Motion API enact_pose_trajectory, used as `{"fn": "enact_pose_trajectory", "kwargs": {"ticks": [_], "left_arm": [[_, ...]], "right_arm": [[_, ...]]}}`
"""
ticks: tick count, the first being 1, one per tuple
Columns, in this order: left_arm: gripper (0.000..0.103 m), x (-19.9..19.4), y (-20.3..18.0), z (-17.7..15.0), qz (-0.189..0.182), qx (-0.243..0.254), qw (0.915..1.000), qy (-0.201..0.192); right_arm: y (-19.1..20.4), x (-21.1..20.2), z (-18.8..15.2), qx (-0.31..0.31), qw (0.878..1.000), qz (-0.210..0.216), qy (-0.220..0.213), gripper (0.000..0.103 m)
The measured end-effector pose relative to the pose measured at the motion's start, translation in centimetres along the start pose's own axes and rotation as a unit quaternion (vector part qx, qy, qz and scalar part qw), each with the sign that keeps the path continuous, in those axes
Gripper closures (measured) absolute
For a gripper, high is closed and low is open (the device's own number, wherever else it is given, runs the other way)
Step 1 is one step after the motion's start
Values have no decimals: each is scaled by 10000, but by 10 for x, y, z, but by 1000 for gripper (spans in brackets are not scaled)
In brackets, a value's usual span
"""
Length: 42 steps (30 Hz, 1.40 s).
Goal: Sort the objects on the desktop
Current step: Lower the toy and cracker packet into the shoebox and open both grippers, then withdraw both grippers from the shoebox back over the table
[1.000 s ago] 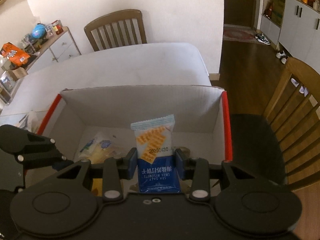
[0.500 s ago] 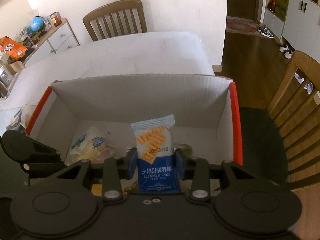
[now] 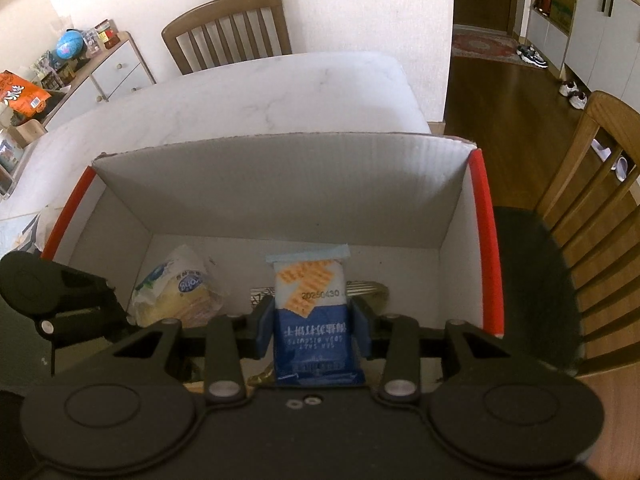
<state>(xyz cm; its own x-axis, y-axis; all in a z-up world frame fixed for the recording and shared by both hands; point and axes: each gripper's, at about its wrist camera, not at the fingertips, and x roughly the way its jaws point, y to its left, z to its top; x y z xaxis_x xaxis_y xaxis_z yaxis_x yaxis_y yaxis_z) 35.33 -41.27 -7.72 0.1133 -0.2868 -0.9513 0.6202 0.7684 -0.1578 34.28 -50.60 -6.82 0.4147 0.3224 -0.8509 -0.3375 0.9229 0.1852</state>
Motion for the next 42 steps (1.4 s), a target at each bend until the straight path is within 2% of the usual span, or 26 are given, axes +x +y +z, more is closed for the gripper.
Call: {"fn": "enact_pose_trajectory", "kwargs": {"ticks": [8, 16, 26, 37, 42], "left_arm": [[20, -10, 1, -7, 2, -15, 9998, -221], [20, -22, -2, -15, 7, 18, 9992, -395], [20, -43, -9, -9, 49, -120, 9963, -851], [17, -76, -16, -41, -78, -82, 9914, -1307], [17, -88, -17, -55, -15, -147, 9880, -1538]], "right_arm": [[0, 0, 0, 14, 10000, -33, -26, 57], [6, -10, -2, -2, 9999, -78, -133, 48], [24, -35, -8, -85, 9993, -179, -309, 44], [49, -64, -20, -205, 9983, -238, -500, 39], [58, -76, -26, -154, 9977, -238, -615, 36]]}}
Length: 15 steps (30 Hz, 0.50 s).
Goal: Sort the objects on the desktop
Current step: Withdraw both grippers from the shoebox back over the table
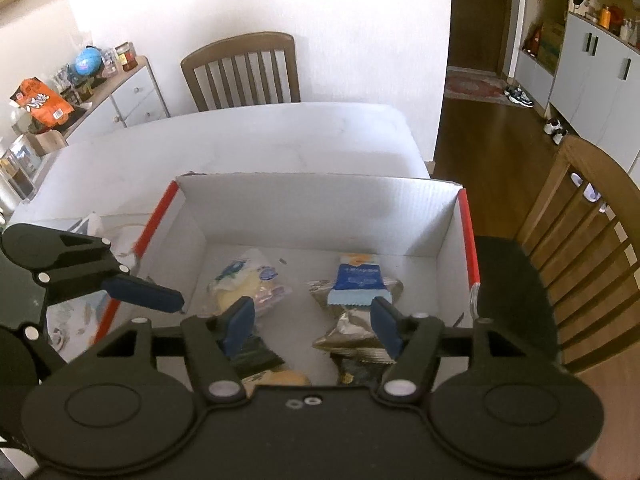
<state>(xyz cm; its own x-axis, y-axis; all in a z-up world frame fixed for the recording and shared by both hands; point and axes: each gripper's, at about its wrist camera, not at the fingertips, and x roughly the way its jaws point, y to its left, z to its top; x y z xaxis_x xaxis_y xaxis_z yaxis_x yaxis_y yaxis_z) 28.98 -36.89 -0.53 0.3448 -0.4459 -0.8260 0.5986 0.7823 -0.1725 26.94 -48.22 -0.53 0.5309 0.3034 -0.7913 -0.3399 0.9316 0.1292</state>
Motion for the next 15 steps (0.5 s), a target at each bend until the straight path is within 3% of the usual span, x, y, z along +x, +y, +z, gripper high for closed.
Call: {"fn": "enact_pose_trajectory", "kwargs": {"ticks": [6, 15], "left_arm": [[17, -21, 0, -15, 258, -12, 9995, -206], [14, -59, 9, -48, 140, -7, 9990, -426]], "right_arm": [[12, -13, -11, 110, 9998, -4, -171, 29], [46, -30, -20, 143, 9991, -34, -394, 17]]}}
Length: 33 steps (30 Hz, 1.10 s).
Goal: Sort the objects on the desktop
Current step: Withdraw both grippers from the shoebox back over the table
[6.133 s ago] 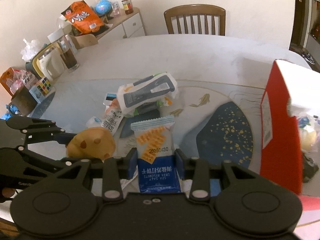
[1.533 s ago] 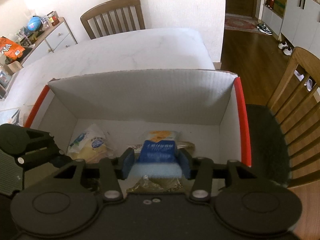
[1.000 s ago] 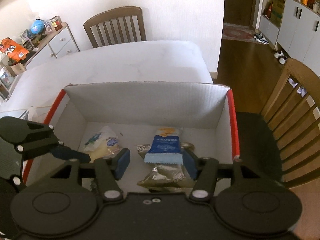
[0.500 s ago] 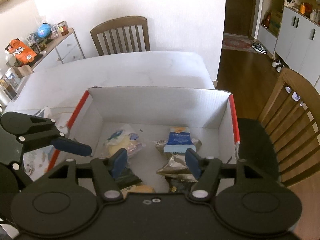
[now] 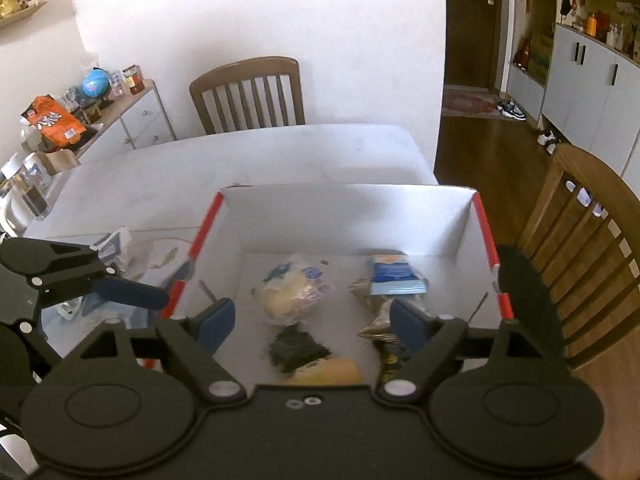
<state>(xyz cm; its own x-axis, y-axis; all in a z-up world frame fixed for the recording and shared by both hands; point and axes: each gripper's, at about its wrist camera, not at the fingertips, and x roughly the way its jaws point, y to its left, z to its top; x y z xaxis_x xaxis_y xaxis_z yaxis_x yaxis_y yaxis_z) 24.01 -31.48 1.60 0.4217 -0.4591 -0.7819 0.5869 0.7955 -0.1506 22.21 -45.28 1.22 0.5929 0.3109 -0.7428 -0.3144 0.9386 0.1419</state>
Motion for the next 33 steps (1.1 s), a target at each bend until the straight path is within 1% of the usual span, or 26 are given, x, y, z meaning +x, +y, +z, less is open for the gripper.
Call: {"fn": "enact_pose_trajectory", "kwargs": {"ticks": [1, 3, 4, 5, 10, 12, 17, 20, 26, 33], "left_arm": [[14, -4, 2, -4, -17, -12, 10000, -28], [10, -13, 4, -11, -56, -24, 9999, -83], [6, -19, 6, -16, -75, -5, 9999, -123], [4, -23, 6, -19, -82, 5, 9999, -151], [3, -49, 17, -42, -120, -67, 9994, -303], [1, -60, 22, -52, -91, -115, 9992, -368], [0, -87, 38, -77, 43, -186, 9985, -519], [0, -102, 51, -92, 119, -295, 9978, -576], [0, -130, 77, -122, 355, -468, 9961, -663], [0, -149, 100, -149, 494, -675, 9941, -692]], "right_arm": [[6, -2, -1, -6, 10000, -3, -12, 17], [16, -4, -3, -24, 10000, 3, -34, 15], [21, -6, -4, -31, 10000, 16, -45, 15], [26, -8, -6, -28, 10000, 35, -59, 15], [54, -16, -10, -52, 9997, 183, -171, 13], [66, -18, -12, -70, 9995, 225, -212, 13], [93, -22, -18, -147, 9991, 289, -278, 11], [109, -23, -21, -168, 9989, 298, -320, 7], [138, -19, -25, -209, 9984, 408, -315, 7], [171, -10, -31, -400, 9978, 491, -215, 7]]}}
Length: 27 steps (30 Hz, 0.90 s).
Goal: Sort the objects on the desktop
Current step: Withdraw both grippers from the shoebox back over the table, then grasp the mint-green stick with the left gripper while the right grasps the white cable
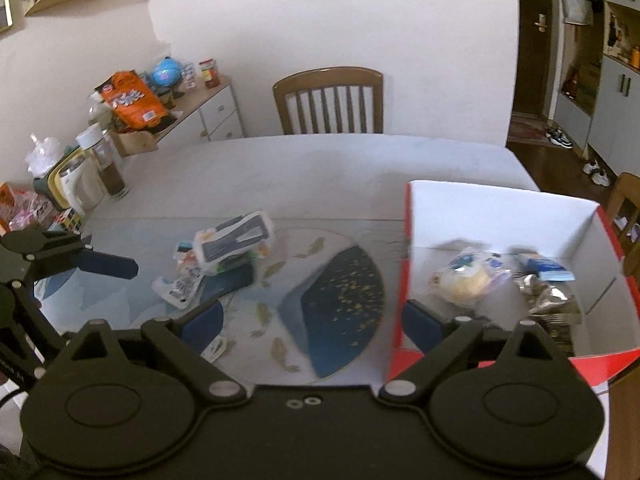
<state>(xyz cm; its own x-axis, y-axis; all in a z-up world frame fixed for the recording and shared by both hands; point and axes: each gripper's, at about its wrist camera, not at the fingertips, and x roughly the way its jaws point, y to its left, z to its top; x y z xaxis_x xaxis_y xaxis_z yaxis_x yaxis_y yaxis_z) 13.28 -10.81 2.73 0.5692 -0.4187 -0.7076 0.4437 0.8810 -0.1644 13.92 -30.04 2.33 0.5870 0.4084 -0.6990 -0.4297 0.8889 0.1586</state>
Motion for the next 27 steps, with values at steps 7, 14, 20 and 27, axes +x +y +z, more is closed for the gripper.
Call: {"fn": "enact_pose_trajectory", "kwargs": {"ticks": [7, 14, 20, 27], "left_arm": [[0, -12, 21, -25, 151, -132, 9998, -5], [0, -25, 42, -52, 487, -184, 9986, 48], [0, -34, 60, -73, 653, -368, 9971, 121], [0, -43, 75, -98, 861, -543, 9946, 198]], "right_arm": [[20, 11, -7, -99, 9998, 61, 130, 7], [39, 23, -12, -248, 9993, 125, 257, 7], [52, 34, -15, -328, 9985, 233, 380, 7], [70, 49, -22, -436, 9968, 378, 548, 7]]}}
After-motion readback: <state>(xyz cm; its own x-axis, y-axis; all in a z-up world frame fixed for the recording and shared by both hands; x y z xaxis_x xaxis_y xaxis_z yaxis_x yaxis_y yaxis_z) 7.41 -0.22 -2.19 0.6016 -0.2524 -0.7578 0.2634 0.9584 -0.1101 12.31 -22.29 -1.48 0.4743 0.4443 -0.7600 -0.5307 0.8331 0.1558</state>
